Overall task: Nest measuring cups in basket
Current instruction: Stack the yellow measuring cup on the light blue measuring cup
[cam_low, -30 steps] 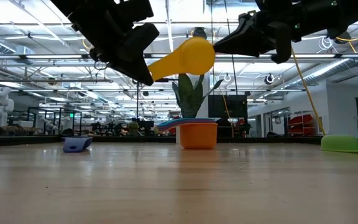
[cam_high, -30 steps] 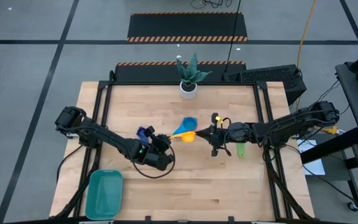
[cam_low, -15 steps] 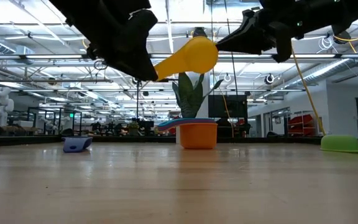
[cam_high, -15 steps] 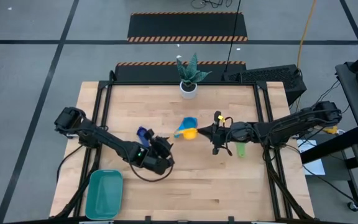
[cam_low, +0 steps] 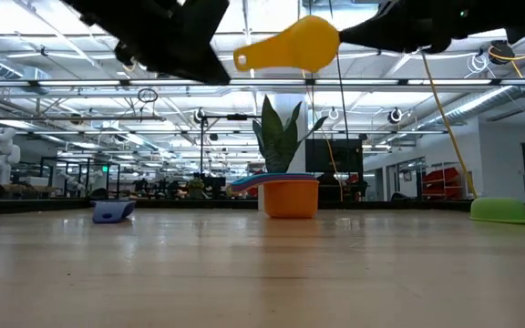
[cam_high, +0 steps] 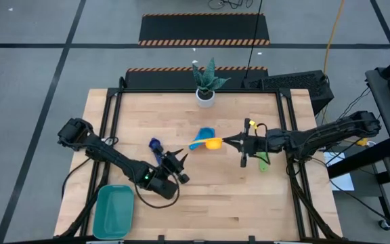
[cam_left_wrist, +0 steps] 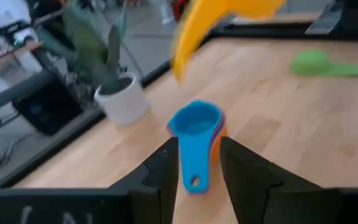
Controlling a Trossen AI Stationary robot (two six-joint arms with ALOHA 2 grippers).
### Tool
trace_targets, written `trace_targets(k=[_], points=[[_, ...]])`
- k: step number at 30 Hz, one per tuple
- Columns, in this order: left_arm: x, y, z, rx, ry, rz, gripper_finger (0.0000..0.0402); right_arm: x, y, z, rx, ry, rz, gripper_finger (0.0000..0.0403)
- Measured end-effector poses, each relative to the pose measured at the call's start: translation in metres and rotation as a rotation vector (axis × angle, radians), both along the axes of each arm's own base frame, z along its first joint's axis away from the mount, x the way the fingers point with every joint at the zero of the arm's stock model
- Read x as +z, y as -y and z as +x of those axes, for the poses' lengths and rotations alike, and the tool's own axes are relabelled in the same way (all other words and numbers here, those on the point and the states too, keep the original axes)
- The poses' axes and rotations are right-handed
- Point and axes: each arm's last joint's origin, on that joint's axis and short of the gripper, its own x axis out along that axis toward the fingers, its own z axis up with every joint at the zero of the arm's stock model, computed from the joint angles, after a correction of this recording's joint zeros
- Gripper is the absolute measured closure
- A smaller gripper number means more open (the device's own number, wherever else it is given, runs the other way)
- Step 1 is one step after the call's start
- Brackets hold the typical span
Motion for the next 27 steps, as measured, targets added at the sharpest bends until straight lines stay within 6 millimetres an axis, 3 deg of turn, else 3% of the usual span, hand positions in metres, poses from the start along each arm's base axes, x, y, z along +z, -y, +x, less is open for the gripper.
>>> trace_targets(k=[10,17,27], points=[[0.026,0.005,0.018,-0.072,0.072,0.129,0.0287,0.005,-0.003,0.000,0.100,0.078,0.056,0.0403],[0.031,0.007,0.018,-0.064,0.084,0.164,0.0274,0.005,-0.003,0.000,0.120,0.081,0.062,0.0403],[0.046,0.027,0.012,-0.090,0.127,0.228,0.0281,0.014,-0.003,-0.007,0.155,0.127,0.108,0.0403]])
